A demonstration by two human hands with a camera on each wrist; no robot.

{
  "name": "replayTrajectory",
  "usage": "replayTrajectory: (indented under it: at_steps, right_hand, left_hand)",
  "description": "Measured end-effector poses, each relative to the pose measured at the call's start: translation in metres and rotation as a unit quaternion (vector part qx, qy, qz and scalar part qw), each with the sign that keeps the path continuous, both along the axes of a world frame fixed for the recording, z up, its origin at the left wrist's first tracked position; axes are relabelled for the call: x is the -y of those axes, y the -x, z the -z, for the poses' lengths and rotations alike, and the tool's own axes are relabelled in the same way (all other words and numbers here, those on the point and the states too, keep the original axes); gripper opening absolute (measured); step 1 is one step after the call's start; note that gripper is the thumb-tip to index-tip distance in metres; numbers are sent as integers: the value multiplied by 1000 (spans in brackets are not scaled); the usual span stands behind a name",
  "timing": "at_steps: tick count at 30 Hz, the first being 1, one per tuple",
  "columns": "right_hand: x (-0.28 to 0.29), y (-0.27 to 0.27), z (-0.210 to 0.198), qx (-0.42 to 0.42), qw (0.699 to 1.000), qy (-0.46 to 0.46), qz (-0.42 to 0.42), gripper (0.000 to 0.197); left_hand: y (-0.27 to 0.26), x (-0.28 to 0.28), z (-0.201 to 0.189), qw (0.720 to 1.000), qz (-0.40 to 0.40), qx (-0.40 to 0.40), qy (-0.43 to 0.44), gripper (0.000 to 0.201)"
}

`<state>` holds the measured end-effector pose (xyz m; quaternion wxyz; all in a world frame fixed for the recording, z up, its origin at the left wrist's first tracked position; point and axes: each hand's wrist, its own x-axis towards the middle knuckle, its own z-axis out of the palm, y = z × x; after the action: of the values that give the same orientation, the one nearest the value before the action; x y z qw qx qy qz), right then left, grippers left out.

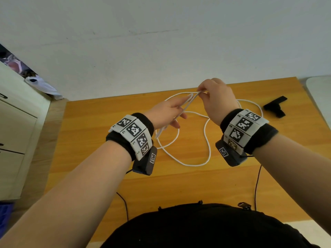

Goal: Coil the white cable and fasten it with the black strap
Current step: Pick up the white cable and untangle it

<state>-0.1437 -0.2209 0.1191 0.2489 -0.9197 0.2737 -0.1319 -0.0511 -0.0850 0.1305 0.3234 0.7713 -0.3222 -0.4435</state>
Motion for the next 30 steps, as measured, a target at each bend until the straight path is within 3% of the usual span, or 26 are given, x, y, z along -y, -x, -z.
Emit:
replayTrajectory:
  at_steps: [8,15,24,27,30]
  right_hand:
    - [5,-5,-2,15,999,-30,-19,22]
    - [13,-2,-3,4,976,-216,-27,19]
    - [20,4,3,22,975,-219,-33,16]
    - [22,6,6,20,963,-265,-34,23]
    - [28,10,14,-41,955,-293,-29,36]
  left_hand:
    - [-4,-1,0,971,-84,-222,34,31]
    - [-1,-1,7,953,-145,-248,98,27]
    - [2,7,8,952,-155,-245,100,25]
    - [1,9,4,934,-189,-281,114,27]
    - [-4,8,0,901,-235,-335,143,29]
